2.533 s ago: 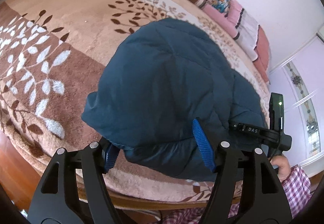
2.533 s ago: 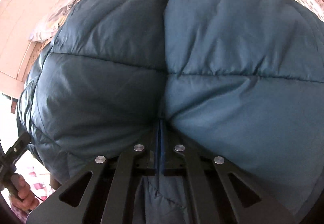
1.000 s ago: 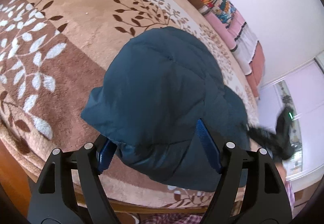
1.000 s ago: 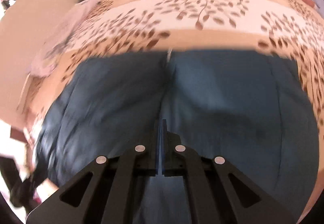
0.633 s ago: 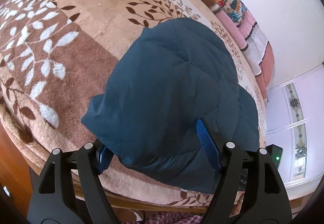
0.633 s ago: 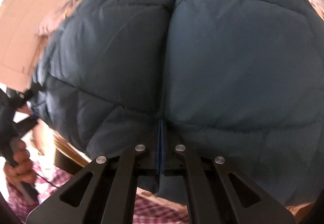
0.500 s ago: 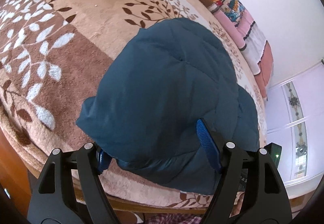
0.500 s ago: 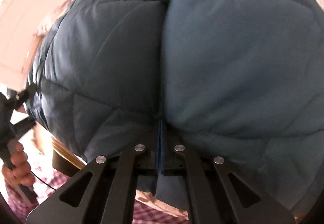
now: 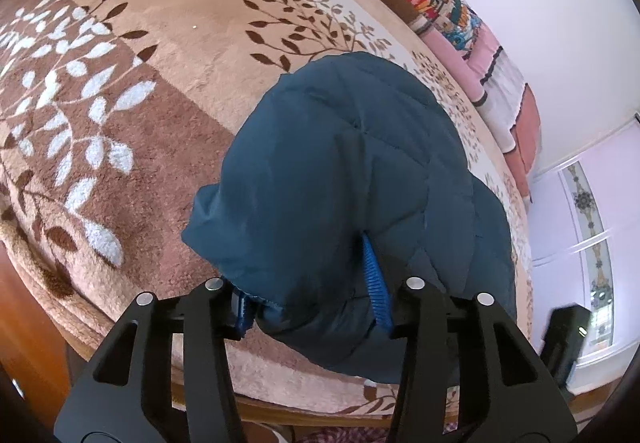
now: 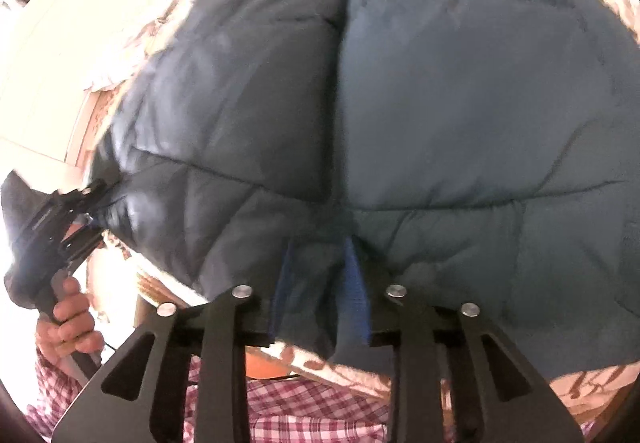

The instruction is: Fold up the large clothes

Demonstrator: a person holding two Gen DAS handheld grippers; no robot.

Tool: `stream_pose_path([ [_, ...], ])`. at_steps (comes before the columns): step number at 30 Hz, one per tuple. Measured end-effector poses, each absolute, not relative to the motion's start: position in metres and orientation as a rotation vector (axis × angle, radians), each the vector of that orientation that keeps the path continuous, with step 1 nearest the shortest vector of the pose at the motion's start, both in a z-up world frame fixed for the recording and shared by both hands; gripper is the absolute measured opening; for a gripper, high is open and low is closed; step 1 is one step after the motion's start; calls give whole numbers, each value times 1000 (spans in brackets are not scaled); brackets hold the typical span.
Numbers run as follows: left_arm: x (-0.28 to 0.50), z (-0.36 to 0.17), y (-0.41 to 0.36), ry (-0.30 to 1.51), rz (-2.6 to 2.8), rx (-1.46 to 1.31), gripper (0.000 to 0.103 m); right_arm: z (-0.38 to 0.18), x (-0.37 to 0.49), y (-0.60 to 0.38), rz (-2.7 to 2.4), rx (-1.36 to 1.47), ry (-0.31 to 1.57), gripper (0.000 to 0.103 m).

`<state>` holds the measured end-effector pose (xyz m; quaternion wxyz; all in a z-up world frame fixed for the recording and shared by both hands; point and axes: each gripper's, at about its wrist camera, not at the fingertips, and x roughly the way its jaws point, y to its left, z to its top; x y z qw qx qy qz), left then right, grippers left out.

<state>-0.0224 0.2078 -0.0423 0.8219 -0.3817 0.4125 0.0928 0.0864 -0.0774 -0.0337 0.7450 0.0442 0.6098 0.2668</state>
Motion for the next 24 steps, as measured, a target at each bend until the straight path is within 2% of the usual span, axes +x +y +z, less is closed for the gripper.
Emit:
stream_pose_path([
  [3, -20, -46, 206, 887, 206, -800, 59, -15, 72, -76, 629, 78, 1275, 30],
  [6, -18, -48, 204, 886, 213, -799, 60, -16, 59, -76, 636, 57, 1282, 29],
  [8, -18, -47, 203, 876, 208, -794, 60, -26, 53, -79, 637, 34, 1304, 23],
  [10, -19, -44, 201, 868, 211, -772, 48, -37, 54, -76, 613, -2, 1334, 16],
  [12, -19, -42, 201, 863, 204, -749, 34, -47, 52, -76, 610, -22, 1361, 14],
  [15, -20, -41, 201, 860, 197, -744, 28, -58, 52, -66, 599, -71, 1377, 14],
  [21, -20, -39, 198, 855, 198, -733, 26, -76, 65, -61, 596, -62, 1415, 11],
  [24, -21, -34, 196, 837, 187, -721, 18, -76, 66, -71, 600, -13, 1420, 11],
])
